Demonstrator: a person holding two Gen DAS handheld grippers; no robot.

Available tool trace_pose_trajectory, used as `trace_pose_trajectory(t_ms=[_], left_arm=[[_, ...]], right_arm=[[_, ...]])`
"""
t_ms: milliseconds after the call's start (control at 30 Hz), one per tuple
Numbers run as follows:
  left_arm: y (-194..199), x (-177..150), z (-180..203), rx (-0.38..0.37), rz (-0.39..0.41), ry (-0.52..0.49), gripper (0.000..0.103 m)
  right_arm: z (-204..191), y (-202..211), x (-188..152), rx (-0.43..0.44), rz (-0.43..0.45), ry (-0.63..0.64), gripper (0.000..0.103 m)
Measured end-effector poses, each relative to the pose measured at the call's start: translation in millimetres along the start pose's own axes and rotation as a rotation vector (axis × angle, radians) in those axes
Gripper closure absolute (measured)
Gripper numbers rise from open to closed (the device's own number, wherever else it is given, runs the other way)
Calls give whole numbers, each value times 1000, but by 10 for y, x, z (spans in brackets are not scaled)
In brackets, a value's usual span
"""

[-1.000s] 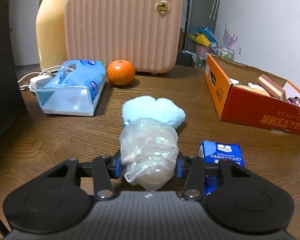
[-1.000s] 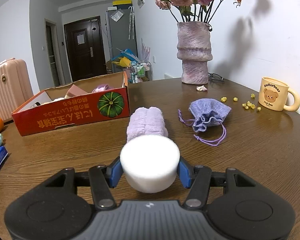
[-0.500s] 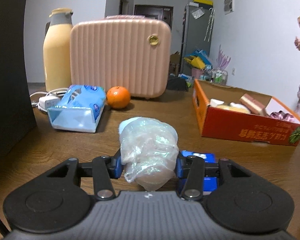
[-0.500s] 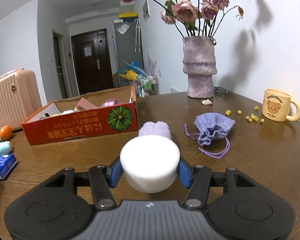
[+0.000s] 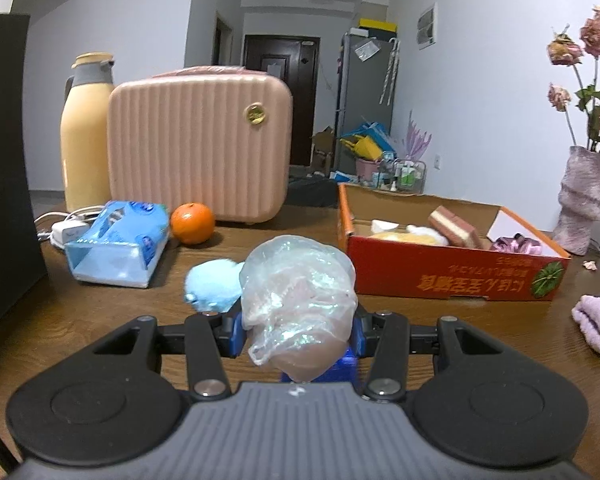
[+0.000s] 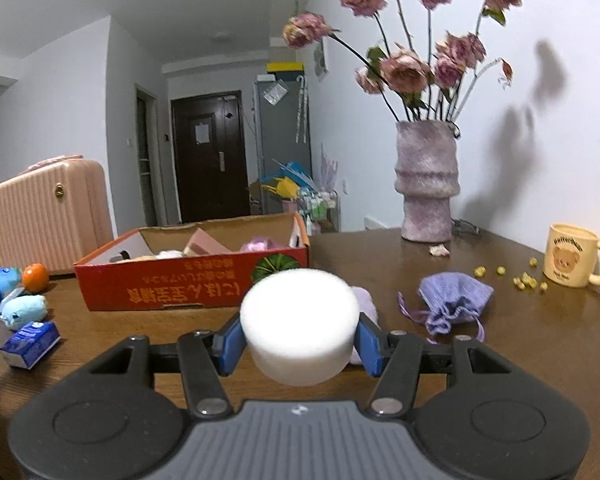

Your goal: Organize soft objects

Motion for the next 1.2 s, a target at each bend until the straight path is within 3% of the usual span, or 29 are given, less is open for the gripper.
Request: trace_pose_trajectory(t_ms=[600, 1200], left_arm=[[-27, 47, 615, -67, 37, -9, 55], [-312, 321, 916, -91, 87, 30, 55]], right_arm=[[-331, -197, 227, 29, 94, 54, 47], [-594, -649, 501, 70, 144, 31, 47]])
Point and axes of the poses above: each gripper's, at about its wrist camera, not at the fingertips, and y roughly against the way its jaws point, z to its right, x to its top, the point moved 7 cm from there along -y, roughly the way its jaws point, and after that the axes turned 9 degrees about y, right-handed, at the moved point
